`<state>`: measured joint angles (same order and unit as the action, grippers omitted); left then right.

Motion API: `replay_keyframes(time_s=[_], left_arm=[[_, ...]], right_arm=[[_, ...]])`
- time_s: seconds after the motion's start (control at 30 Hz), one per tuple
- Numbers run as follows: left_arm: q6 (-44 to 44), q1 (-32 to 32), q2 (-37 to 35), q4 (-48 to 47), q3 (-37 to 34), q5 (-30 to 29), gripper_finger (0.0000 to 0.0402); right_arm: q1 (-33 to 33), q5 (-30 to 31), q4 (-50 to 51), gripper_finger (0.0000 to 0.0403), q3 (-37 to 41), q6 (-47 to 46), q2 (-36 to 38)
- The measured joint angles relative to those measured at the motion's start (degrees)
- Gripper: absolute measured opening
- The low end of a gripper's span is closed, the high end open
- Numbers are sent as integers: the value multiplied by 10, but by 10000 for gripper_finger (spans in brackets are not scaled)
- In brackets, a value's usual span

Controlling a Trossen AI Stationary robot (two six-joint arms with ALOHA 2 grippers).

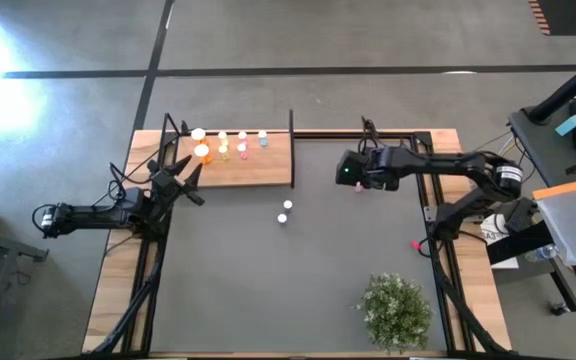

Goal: Pick and place medicine bottles onto shelf by color
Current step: Move the pink pill bottle to the middle of the table

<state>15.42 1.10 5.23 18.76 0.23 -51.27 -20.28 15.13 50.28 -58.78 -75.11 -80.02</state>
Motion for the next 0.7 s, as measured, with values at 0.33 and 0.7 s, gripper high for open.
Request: replay_keyframes(time_s=[0.33,0.7], left_arm=[[0,0,0,0,0,0,173],[0,0,0,0,0,0,173]], right_arm=[[-18,-1,0,192,3,-36,-23],[-39,-1,-19,192,4,-34,-73]])
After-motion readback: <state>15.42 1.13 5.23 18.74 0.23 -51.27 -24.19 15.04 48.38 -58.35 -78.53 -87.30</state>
